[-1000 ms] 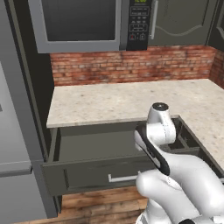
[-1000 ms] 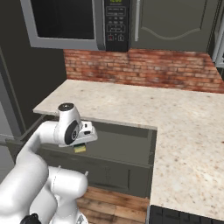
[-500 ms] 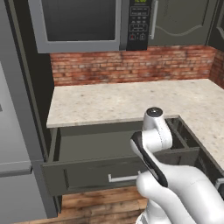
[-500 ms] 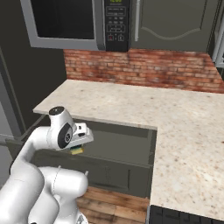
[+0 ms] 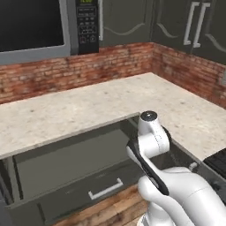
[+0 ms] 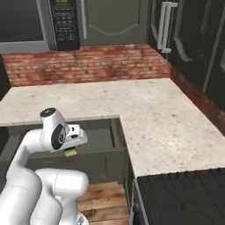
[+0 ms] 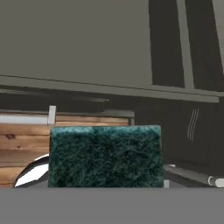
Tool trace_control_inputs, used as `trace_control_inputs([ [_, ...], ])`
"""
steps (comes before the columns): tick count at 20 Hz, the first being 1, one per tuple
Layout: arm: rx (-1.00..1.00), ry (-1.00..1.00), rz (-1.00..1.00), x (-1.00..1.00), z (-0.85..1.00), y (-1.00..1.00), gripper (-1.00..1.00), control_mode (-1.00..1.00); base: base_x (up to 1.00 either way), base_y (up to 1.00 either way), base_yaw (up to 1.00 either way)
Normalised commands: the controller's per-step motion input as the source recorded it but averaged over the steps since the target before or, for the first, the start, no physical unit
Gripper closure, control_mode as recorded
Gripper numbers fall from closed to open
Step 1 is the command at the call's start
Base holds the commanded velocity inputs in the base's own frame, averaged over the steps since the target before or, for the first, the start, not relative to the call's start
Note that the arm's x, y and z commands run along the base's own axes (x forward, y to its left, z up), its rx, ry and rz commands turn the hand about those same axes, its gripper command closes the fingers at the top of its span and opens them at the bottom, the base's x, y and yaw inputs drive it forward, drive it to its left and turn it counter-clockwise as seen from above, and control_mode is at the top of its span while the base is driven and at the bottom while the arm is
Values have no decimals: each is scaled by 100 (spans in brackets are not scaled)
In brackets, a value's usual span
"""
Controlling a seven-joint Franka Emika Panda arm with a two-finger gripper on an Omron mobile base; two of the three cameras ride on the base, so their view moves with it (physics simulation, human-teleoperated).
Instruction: Restock the sink supplies by placing the sponge and soap dispenser on the counter and next to the sink. Make sure the soap dispenser is upright.
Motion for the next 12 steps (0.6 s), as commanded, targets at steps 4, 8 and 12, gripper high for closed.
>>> trace_control_inputs([
  [4,0,0,0,0,0,0,100,100,-26,42,-80],
  [8,0,0,0,0,0,0,100,100,-31,36,-82],
  [12,0,0,0,0,0,0,100,100,-40,21,-87],
])
